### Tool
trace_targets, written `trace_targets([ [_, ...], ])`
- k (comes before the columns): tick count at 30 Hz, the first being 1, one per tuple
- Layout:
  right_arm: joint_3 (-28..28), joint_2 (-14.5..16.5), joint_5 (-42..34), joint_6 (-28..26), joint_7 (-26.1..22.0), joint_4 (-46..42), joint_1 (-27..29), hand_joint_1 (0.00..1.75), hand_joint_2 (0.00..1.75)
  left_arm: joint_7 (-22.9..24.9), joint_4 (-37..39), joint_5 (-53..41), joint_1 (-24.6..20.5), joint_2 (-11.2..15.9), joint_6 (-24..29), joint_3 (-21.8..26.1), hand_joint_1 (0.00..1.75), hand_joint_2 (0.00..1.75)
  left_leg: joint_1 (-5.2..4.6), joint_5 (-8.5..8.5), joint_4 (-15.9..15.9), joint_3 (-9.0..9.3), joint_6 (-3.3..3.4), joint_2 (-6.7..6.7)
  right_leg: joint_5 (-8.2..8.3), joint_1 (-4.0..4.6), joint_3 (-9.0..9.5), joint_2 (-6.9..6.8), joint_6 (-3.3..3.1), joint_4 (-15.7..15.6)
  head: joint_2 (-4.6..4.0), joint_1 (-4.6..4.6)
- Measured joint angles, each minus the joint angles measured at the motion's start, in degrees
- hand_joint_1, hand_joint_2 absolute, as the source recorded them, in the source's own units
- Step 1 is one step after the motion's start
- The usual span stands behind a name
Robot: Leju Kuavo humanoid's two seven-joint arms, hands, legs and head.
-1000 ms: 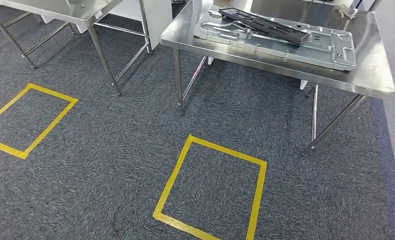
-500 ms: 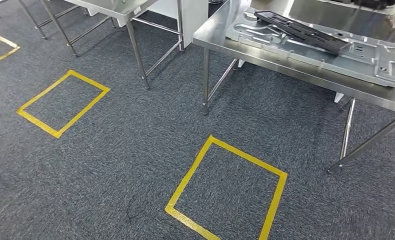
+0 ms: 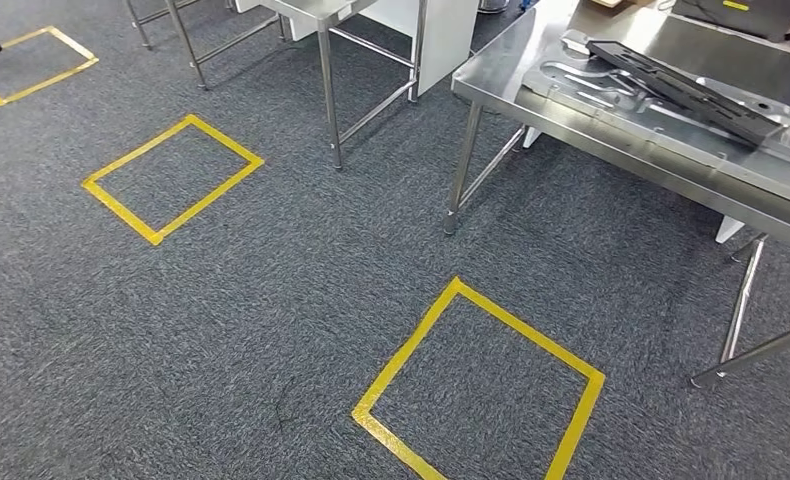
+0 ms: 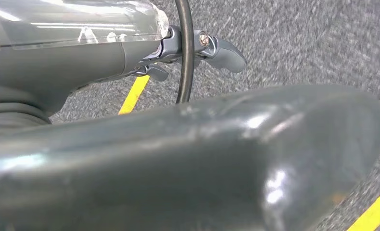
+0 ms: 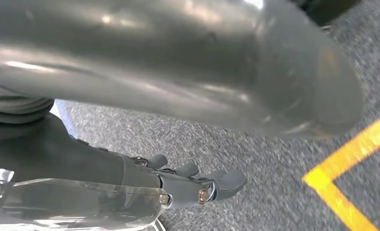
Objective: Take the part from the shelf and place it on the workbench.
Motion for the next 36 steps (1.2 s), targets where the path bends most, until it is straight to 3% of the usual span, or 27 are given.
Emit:
trace_targets([
  [2, 0.0, 0.5, 0.0, 0.2, 0.6, 0.1, 0.2, 0.00, 0.00, -0.2, 0.0, -0.2, -0.2, 0.0, -0.3, 0.0, 0.00, 0.00, -0.34, 0.19, 0.0, -0.20, 0.48, -1.73, -2.85, 0.19, -4.60, 2.19, -0.33, 8.2, 0.00, -0.01],
  [3, 0.0, 0.7, 0.0, 0.3, 1.0, 0.1, 0.4, 0.00, 0.00, -0.3, 0.0, -0.3, -0.3, 0.0, -0.4, 0.0, 0.00, 0.00, -0.54, 0.23, 0.1, -0.24, 0.63, -2.79, -2.90, 0.33, -6.17, 2.84, -0.59, 10.5, 0.00, -0.01],
  [4, 0.0, 0.9, 0.0, 0.3, 1.3, 0.1, 0.5, 0.00, 0.00, -0.3, 0.0, -0.5, -0.3, 0.0, -0.5, -0.1, 0.00, 0.00, -0.75, 0.26, 0.2, -0.23, 0.70, -3.99, -1.71, 0.50, -6.78, 3.45, -0.95, 10.7, 0.00, -0.01],
  [6, 0.0, 0.9, 0.0, 0.5, 1.5, 0.2, 0.6, 0.00, 0.00, -0.4, 0.0, -0.7, -0.4, -0.2, -0.6, -0.2, 0.00, 0.00, -0.90, 0.19, 0.5, -0.36, 0.56, -5.41, 2.44, 0.66, -3.85, 5.80, -1.74, 3.0, 0.00, -0.02],
  [7, 0.0, 0.9, 0.0, 0.6, 1.5, 0.2, 0.6, 0.00, 0.00, -0.4, 0.0, -0.9, -0.5, -0.3, -0.6, -0.3, 0.00, 0.00, -0.95, 0.18, 0.7, -0.55, 0.37, -6.08, 3.55, 0.76, -2.81, 6.75, -2.01, 0.2, 0.00, -0.02],
  [8, -0.1, 0.9, 0.0, 0.7, 1.5, 0.2, 0.6, 0.00, 0.00, -0.3, 0.0, -1.0, -0.5, -0.3, -0.6, -0.3, 0.00, 0.00, -0.92, 0.18, 0.8, -0.80, 0.11, -6.67, 3.85, 0.88, -2.34, 7.35, -2.20, -1.2, 0.00, -0.02],
  [10, -0.1, 0.9, 0.0, 0.9, 1.4, 0.2, 0.4, 0.00, 0.00, -0.2, 0.0, -1.2, -0.3, -0.3, -0.5, -0.3, 0.00, 0.00, -0.86, 0.34, 0.7, -1.11, -0.58, -7.78, 3.92, 0.95, -2.11, 6.31, -2.56, -1.7, 0.00, -0.01],
  [12, -0.1, 0.9, 0.0, 1.1, 1.3, 0.2, 0.4, 0.00, 0.00, -0.1, 0.0, -1.3, -0.1, -0.4, -0.5, -0.3, 0.00, 0.00, -0.91, -0.45, 1.8, -1.59, -1.20, -6.21, 4.28, 0.71, -1.66, 4.91, -3.18, -2.4, 0.00, -0.02],
  [14, -0.1, 0.8, 0.0, 1.1, 1.3, 0.2, 0.6, 0.00, 0.00, 0.0, 0.0, -1.3, -0.2, -0.4, -0.5, -0.3, 0.00, 0.00, -0.81, -3.60, 6.8, -3.78, -1.77, -2.90, 4.43, 0.59, -1.38, 3.28, -3.64, -2.8, 0.00, -0.02],
  [15, -0.1, 0.6, 0.0, 1.2, 1.3, 0.2, 0.8, 0.00, 0.00, 0.0, 0.0, -1.3, -0.4, -0.4, -0.6, -0.3, 0.00, 0.00, -0.64, -5.60, 10.5, -5.51, -2.12, -1.90, 4.37, 0.61, -1.38, 2.44, -3.78, -2.8, 0.00, -0.03],
  [17, -0.1, 0.2, 0.0, 1.5, 1.3, 0.2, 0.8, 0.00, 0.00, -0.1, 0.0, -1.3, -0.5, -0.4, -0.7, -0.3, 0.00, 0.00, -0.18, -7.57, 15.8, -7.94, -2.76, -1.19, 4.21, 0.59, -1.35, 0.81, -3.77, -2.8, 0.00, -0.03],
  [18, -0.1, 0.0, 0.0, 1.7, 1.3, 0.3, 0.8, 0.00, 0.00, -0.1, 0.0, -1.3, -0.4, -0.4, -0.7, -0.3, 0.00, 0.00, 0.06, -7.04, 15.8, -7.82, -3.03, -0.96, 4.10, 0.52, -1.30, 0.09, -3.66, -2.8, 0.00, -0.03],
  [19, -0.1, -0.1, 0.0, 1.8, 1.3, 0.3, 0.8, 0.00, 0.00, -0.1, 0.0, -1.3, -0.3, -0.4, -0.7, -0.3, 0.00, 0.00, 0.27, -5.50, 13.5, -6.50, -3.23, -0.55, 3.94, 0.43, -1.17, -0.60, -3.45, -2.7, 0.00, -0.03],
  [21, -0.1, -0.2, 0.1, 2.1, 1.3, 0.3, 0.7, 0.00, 0.00, 0.1, 0.0, -1.4, -0.4, -0.4, -0.7, -0.3, 0.00, 0.00, 0.37, -2.10, 5.8, -2.27, -3.29, 1.65, 3.48, 0.41, -0.76, -1.91, -2.81, -2.5, 0.00, -0.03],
  [23, -0.1, -0.2, 0.3, 2.3, 1.3, 0.3, 0.6, 0.00, 0.00, 0.4, 0.0, -1.7, -0.6, -0.4, -0.7, -0.3, 0.00, 0.00, 0.16, -0.73, 1.2, 0.08, -2.66, 3.21, 3.04, 0.66, -0.35, -3.08, -2.07, -2.3, 0.00, -0.02],
  [26, -0.1, -0.2, 0.5, 2.6, 1.3, 0.3, 0.1, 0.00, 0.00, 0.9, 0.0, -1.9, -0.4, -0.4, -0.7, -0.3, 0.00, 0.00, -0.04, -0.65, 0.5, 0.08, -1.39, 1.89, 2.72, 0.60, 0.28, -4.05, -0.99, -2.5, 0.00, -0.01],
  [28, -0.1, -0.1, 0.6, 2.9, 1.3, 0.3, 0.0, 0.00, 0.00, 1.2, 0.0, -1.9, -0.4, -0.4, -0.9, -0.3, 0.00, 0.00, 0.15, -0.25, 0.0, 0.30, -0.56, 0.69, 0.97, 0.30, -0.29, -1.56, -0.45, -0.5, 0.00, -0.01],
  [30, -0.1, 0.3, 0.7, 3.1, 1.3, 0.3, 0.2, 0.00, 0.00, 1.6, 0.0, -1.9, -0.6, -0.5, -1.3, -0.3, 0.00, 0.00, 0.18, 0.02, -0.2, 0.25, 0.04, -0.48, -2.62, 0.21, -3.23, 1.84, -0.41, 5.7, 0.00, -0.01],
  [32, -0.1, 0.7, 0.8, 3.2, 1.5, 0.3, 0.4, 0.00, 0.00, 2.4, 0.0, -1.9, -0.7, -0.5, -1.9, -0.3, 0.00, 0.00, 0.00, 0.07, -0.1, 0.11, 0.28, -1.92, -4.71, 0.29, -6.65, 2.87, -0.50, 12.0, 0.00, -0.01],
  [33, -0.2, 0.9, 0.9, 3.3, 1.6, 0.3, 0.5, 0.00, 0.00, 3.1, 0.0, -1.9, -0.7, -0.5, -2.1, -0.3, 0.00, 0.00, -0.08, 0.05, 0.0, 0.12, 0.30, -2.74, -4.18, 0.32, -7.38, 3.02, -0.57, 12.9, 0.00, -0.01],
  [34, -0.2, 1.0, 1.1, 3.3, 1.7, 0.3, 0.5, 0.00, 0.00, 4.1, 0.0, -1.9, -0.7, -0.5, -2.3, -0.3, 0.00, 0.00, -0.12, 0.01, 0.0, 0.18, 0.26, -3.59, -2.53, 0.33, -7.13, 3.20, -0.69, 11.6, 0.00, -0.01],
  [35, -0.3, 1.0, 1.3, 3.5, 1.8, 0.3, 0.5, 0.00, 0.00, 5.6, 0.0, -1.9, -0.7, -0.5, -2.4, -0.2, 0.00, 0.00, -0.13, -0.05, 0.2, 0.25, 0.17, -4.41, -0.23, 0.33, -6.06, 3.67, -0.88, 8.6, 0.00, -0.01],
  [36, -0.3, 1.0, 1.6, 3.7, 2.0, 0.3, 0.5, 0.00, 0.00, 7.6, 0.0, -1.7, -0.7, -0.6, -2.5, 0.0, 0.00, 0.00, -0.12, -0.15, 0.3, 0.22, 0.04, -5.15, 1.78, 0.33, -4.69, 4.96, -1.17, 5.1, 0.00, -0.01],
])
